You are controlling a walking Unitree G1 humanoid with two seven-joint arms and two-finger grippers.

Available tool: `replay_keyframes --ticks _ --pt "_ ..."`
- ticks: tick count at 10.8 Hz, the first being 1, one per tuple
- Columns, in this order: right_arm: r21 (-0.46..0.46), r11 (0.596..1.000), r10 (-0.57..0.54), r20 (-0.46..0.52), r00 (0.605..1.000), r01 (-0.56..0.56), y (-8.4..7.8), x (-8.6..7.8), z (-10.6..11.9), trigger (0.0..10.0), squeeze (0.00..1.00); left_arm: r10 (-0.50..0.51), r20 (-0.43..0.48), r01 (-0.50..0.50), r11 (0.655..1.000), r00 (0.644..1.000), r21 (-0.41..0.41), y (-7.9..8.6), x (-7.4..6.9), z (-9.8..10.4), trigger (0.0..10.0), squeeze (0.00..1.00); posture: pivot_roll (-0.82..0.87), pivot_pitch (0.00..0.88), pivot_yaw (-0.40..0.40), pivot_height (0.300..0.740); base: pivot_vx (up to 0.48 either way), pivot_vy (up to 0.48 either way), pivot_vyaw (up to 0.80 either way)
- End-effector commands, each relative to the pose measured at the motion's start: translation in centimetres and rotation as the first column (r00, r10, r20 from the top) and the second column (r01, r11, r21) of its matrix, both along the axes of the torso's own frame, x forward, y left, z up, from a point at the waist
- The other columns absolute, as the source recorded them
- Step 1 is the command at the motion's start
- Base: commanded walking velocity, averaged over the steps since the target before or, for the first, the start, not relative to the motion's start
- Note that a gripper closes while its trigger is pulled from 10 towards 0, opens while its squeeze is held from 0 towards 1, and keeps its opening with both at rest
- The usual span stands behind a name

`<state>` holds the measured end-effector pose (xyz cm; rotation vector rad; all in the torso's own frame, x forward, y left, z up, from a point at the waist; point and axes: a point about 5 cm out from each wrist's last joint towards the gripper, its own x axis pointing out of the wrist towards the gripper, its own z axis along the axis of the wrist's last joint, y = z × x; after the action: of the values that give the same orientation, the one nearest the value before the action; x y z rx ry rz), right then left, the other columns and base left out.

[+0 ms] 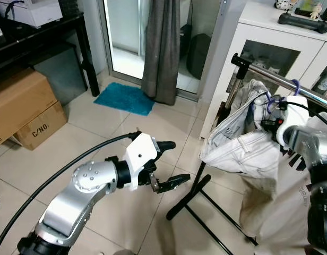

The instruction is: Hang hanger

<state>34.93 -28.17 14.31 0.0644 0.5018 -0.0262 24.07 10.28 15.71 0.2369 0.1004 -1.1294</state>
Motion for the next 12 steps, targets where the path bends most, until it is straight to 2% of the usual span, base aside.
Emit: replay_keyframes --ticks 1,2,3,4,5,7,8,9,10,11,12 --pt "0.003 1.0 0.004 0.101 0.995 -0.004 -0.4 0.4 2.4 0.0 0.0 0.022 0.027 -0.022 1.0 0.999 0.003 0.2 0.1 0.3 10.0 0.87 0.07 0.0 -0.087 0.74 0.0 0.0 0.0" --pt "-0.024 1.0 0.011 0.148 0.989 -0.007 -0.6 -0.3 3.4 0.0 0.0 0.097 0.034 -0.098 0.995 0.995 0.021 0.7 0.5 0.0 10.0 0.65 0.07 0.0 -0.083 0.74 0.0 0.0 0.0" --pt "-0.021 1.0 0.01 0.168 0.986 -0.007 -0.5 -0.9 4.0 0.0 0.0 0.153 0.033 -0.154 0.988 0.988 0.027 1.1 0.7 -0.2 10.0 0.57 0.07 0.0 -0.08 0.74 0.0 0.0 0.0" --pt "-0.04 0.999 0.026 0.167 0.986 -0.019 -0.2 -1.8 4.2 0.0 0.0 0.204 0.048 -0.205 0.978 0.978 0.022 1.3 0.9 -0.4 10.0 0.39 0.06 0.0 -0.072 0.74 0.0 0.0 0.0" --pt "-0.065 0.997 0.041 0.147 0.988 -0.031 0.2 -2.5 3.5 0.0 0.0 0.242 0.057 -0.243 0.97 0.969 0.012 1.4 1.1 -0.6 10.0 0.14 0.06 0.0 -0.068 0.74 0.0 0.0 0.0" --pt "-0.162 0.986 0.055 0.099 0.994 -0.038 1.4 -4.4 1.5 0.0 0.0 0.364 0.072 -0.364 0.931 0.929 -0.019 1.6 1.6 -1.0 10.0 0.09 0.06 0.0 -0.071 0.74 0.0 0.0 0.0" --pt "-0.215 0.976 0.049 0.074 0.996 -0.032 1.8 -5.4 0.8 0.0 0.0 0.41 0.058 -0.409 0.912 0.91 -0.028 1.8 1.5 -1.3 10.0 0.09 0.06 0.0 -0.077 0.74 0.0 0.0 0.0" --pt "-0.261 0.965 0.028 0.055 0.998 -0.013 2.6 -7.0 0.0 0.0 0.0 0.471 0.028 -0.471 0.882 0.881 -0.017 2.4 0.9 -2.2 10.0 0.1 0.06 0.0 -0.088 0.74 0.0 0.0 0.0" --pt "-0.243 0.97 0.018 0.057 0.998 -0.003 3.1 -7.6 -0.4 0.0 0.0 0.488 0.016 -0.488 0.873 0.873 -0.007 2.6 0.7 -2.5 10.0 0.1 0.06 0.0 -0.094 0.74 0.0 0.0 0.0" --pt "-0.208 0.978 0.012 0.082 0.997 0.005 4.2 -8.4 -1.1 3.8 0.0 0.519 0.008 -0.519 0.855 0.855 -0.006 2.8 0.4 -2.8 10.0 0.1 0.06 0.0 -0.102 0.74 0.0 0.0 0.0" --pt "-0.119 0.993 0.005 0.094 0.996 0.006 5.7 -9.1 -2.0 10.0 0.0 0.546 0.006 -0.546 0.837 0.837 -0.016 2.8 0.3 -2.8 10.0 0.1 0.06 0.0 -0.103 0.74 -0.285 0.0 0.0"
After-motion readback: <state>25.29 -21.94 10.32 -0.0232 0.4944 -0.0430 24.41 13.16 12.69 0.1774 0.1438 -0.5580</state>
